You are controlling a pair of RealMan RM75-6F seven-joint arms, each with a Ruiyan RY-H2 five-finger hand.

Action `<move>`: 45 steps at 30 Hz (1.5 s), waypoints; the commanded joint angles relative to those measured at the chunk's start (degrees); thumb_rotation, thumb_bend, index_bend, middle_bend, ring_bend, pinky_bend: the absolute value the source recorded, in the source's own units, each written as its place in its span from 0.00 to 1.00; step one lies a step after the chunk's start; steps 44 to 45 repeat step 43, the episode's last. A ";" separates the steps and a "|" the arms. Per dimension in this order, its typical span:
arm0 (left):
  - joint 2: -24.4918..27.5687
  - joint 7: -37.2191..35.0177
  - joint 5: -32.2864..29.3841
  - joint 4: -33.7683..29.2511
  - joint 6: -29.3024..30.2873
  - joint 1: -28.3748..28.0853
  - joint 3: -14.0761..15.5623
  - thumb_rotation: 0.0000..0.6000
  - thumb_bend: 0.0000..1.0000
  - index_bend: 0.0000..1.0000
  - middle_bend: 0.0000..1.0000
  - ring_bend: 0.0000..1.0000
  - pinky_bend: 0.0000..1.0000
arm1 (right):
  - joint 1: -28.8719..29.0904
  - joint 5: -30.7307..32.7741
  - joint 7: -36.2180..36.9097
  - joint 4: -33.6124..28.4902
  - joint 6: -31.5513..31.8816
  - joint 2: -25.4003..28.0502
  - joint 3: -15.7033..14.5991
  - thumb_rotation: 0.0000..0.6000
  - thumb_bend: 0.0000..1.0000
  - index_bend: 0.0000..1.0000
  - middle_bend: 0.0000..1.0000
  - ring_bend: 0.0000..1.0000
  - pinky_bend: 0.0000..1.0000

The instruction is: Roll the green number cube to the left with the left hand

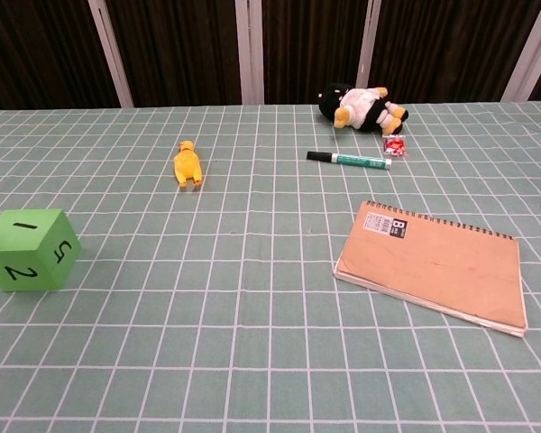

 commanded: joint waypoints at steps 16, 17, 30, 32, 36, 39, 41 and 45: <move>14.66 -11.85 14.75 -7.91 -1.02 6.99 -0.93 1.00 0.87 0.19 0.68 0.56 0.69 | -0.11 0.40 0.55 -0.31 -0.05 0.53 0.13 1.00 0.15 0.10 0.01 0.00 0.05; 16.85 -17.33 21.75 -8.99 2.53 11.35 -2.67 1.00 0.85 0.19 0.64 0.53 0.67 | -0.09 0.38 0.52 -0.34 -0.11 0.52 0.09 1.00 0.15 0.10 0.01 0.00 0.05; -9.96 -26.98 60.49 17.48 58.32 49.75 -9.81 1.00 0.66 0.19 0.21 0.11 0.22 | -0.13 -2.37 0.67 -0.64 0.89 0.27 -0.75 1.00 0.15 0.10 0.01 0.00 0.05; -12.83 -26.61 59.93 20.16 59.27 50.92 -10.95 1.00 0.63 0.19 0.18 0.08 0.20 | -0.22 -2.99 1.27 -0.35 1.44 0.29 -0.73 1.00 0.15 0.09 0.01 0.00 0.05; -14.06 -25.53 60.56 22.27 58.38 51.29 -11.90 1.00 0.60 0.19 0.15 0.04 0.18 | -0.45 -4.15 2.72 0.21 2.56 0.32 -0.66 1.00 0.15 0.09 0.01 0.00 0.05; -13.92 -26.06 60.46 22.74 57.19 51.59 -12.22 1.00 0.59 0.19 0.14 0.03 0.17 | -0.61 -4.52 3.65 0.22 3.22 0.49 -0.47 1.00 0.15 0.09 0.01 0.00 0.05; -13.65 -25.70 59.55 22.87 56.35 51.76 -12.76 1.00 0.59 0.19 0.14 0.03 0.17 | -0.72 -4.64 3.82 0.18 3.34 0.69 -0.53 1.00 0.15 0.09 0.01 0.00 0.05; -13.62 -25.10 59.05 22.99 56.06 51.87 -13.52 1.00 0.59 0.19 0.14 0.03 0.17 | -0.79 -4.85 3.85 0.22 3.49 0.83 -0.59 1.00 0.15 0.09 0.01 0.00 0.05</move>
